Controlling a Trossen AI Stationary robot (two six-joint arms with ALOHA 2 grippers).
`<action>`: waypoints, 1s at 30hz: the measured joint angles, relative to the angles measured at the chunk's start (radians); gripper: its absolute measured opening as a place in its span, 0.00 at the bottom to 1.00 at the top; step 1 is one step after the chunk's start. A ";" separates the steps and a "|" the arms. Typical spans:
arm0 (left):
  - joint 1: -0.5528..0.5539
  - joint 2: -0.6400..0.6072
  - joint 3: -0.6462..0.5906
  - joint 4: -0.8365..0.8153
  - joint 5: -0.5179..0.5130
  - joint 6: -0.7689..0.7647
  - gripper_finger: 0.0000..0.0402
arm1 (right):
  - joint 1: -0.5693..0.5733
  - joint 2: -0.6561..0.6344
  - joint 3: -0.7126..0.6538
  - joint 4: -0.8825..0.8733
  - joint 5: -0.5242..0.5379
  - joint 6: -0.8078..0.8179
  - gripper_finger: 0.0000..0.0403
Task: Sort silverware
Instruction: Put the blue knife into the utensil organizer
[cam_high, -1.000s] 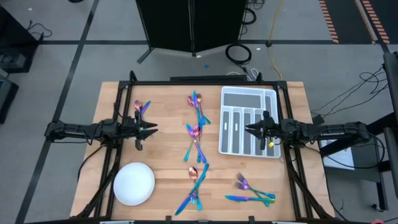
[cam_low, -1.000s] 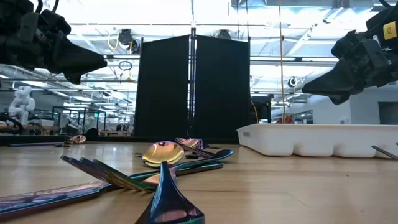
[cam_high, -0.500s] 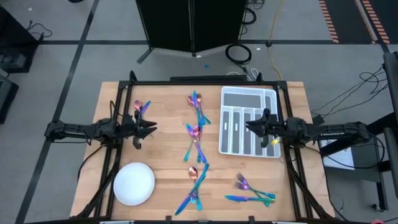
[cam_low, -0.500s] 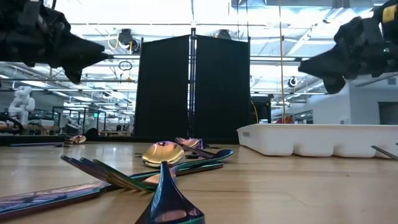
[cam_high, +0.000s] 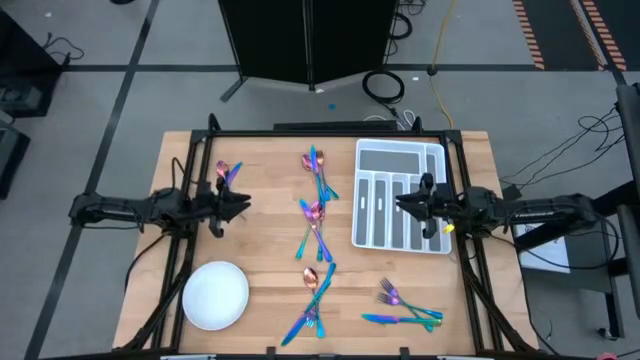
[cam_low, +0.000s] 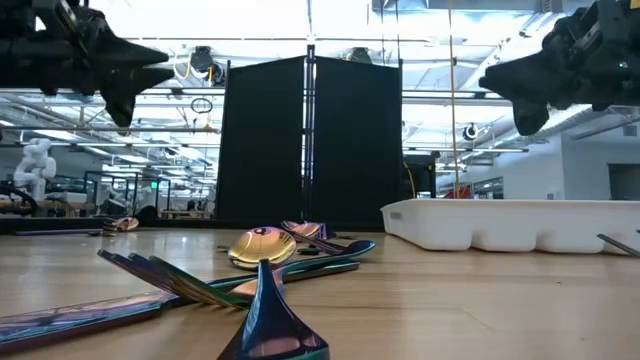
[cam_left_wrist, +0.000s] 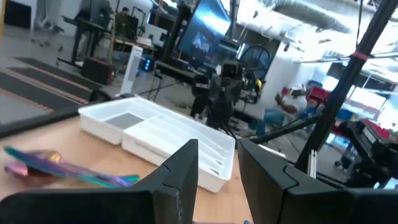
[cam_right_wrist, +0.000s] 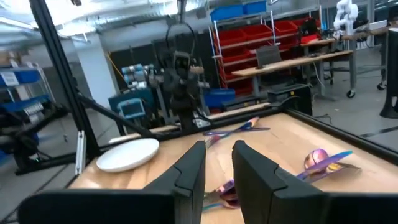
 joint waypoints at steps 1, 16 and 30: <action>0.000 0.023 0.020 -0.006 0.000 0.013 0.28 | 0.000 0.014 0.009 0.000 0.000 -0.008 0.17; -0.024 0.745 0.546 -0.324 0.031 0.186 0.28 | 0.050 0.383 0.288 -0.204 -0.078 -0.098 0.17; -0.053 1.314 1.087 -0.727 0.131 0.620 0.28 | 0.195 0.611 0.464 -0.356 -0.073 -0.116 0.17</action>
